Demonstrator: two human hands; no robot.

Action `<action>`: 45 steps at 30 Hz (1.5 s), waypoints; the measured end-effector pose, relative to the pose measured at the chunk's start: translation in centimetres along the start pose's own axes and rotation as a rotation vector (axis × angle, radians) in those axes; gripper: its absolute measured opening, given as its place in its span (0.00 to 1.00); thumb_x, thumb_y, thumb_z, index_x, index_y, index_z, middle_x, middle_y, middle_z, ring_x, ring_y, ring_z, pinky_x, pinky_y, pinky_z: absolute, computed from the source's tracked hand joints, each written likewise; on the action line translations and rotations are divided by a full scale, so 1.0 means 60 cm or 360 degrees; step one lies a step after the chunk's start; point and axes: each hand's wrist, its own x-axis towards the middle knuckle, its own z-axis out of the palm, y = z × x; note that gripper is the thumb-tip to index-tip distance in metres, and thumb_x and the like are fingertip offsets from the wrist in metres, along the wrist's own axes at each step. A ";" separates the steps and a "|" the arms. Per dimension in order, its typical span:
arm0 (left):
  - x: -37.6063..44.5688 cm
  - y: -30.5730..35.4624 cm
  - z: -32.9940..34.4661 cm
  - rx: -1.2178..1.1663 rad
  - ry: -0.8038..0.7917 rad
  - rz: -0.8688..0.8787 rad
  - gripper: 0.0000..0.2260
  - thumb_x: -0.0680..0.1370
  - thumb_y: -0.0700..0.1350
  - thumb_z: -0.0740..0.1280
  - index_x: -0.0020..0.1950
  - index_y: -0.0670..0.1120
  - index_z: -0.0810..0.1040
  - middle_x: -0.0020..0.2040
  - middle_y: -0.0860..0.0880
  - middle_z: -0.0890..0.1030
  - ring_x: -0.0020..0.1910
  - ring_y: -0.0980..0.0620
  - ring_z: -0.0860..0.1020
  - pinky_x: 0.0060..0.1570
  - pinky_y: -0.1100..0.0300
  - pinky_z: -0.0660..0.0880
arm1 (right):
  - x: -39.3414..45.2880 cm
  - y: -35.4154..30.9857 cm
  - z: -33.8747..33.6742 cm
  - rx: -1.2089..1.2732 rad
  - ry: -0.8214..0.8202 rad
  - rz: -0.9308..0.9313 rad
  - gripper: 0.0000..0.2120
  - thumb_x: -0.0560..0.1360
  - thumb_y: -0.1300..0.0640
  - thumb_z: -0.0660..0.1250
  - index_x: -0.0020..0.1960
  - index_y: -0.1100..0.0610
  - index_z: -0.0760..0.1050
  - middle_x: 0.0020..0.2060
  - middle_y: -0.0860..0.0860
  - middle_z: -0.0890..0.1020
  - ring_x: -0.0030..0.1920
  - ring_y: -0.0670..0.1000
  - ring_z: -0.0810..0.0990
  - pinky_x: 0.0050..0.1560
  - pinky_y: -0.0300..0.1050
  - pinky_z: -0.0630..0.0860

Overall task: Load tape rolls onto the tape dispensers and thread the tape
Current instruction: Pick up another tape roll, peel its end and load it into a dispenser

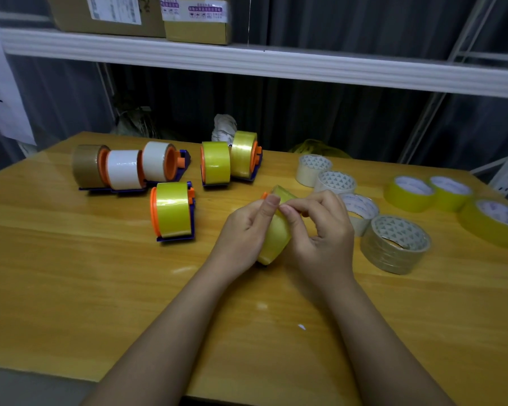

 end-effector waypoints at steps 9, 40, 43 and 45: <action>0.005 0.000 -0.004 0.0080 0.0009 0.0037 0.32 0.77 0.64 0.55 0.42 0.34 0.77 0.37 0.32 0.76 0.33 0.44 0.73 0.34 0.49 0.69 | 0.003 0.000 0.002 0.0123 -0.0003 0.0177 0.09 0.76 0.55 0.66 0.43 0.59 0.80 0.37 0.46 0.74 0.39 0.47 0.73 0.40 0.39 0.71; 0.032 -0.029 -0.047 -0.0148 0.0395 -0.0427 0.40 0.73 0.73 0.42 0.36 0.40 0.75 0.31 0.42 0.73 0.34 0.43 0.75 0.42 0.50 0.72 | 0.103 0.005 0.015 0.0036 -0.0759 0.0876 0.10 0.81 0.49 0.59 0.43 0.48 0.74 0.39 0.46 0.81 0.44 0.48 0.79 0.51 0.55 0.77; 0.033 -0.032 -0.051 -0.0147 0.0627 -0.0326 0.30 0.81 0.60 0.45 0.32 0.44 0.72 0.29 0.50 0.73 0.32 0.54 0.73 0.38 0.59 0.69 | 0.100 -0.001 0.008 -0.0134 -0.0767 0.0753 0.11 0.81 0.48 0.58 0.47 0.51 0.75 0.39 0.47 0.81 0.41 0.47 0.77 0.45 0.50 0.75; 0.033 -0.031 -0.050 -0.0166 0.0660 -0.0205 0.24 0.82 0.57 0.48 0.36 0.47 0.73 0.34 0.52 0.75 0.34 0.60 0.73 0.39 0.65 0.70 | 0.099 -0.005 0.005 -0.0237 -0.0754 0.0705 0.12 0.81 0.48 0.58 0.48 0.53 0.76 0.39 0.48 0.81 0.40 0.49 0.77 0.40 0.48 0.73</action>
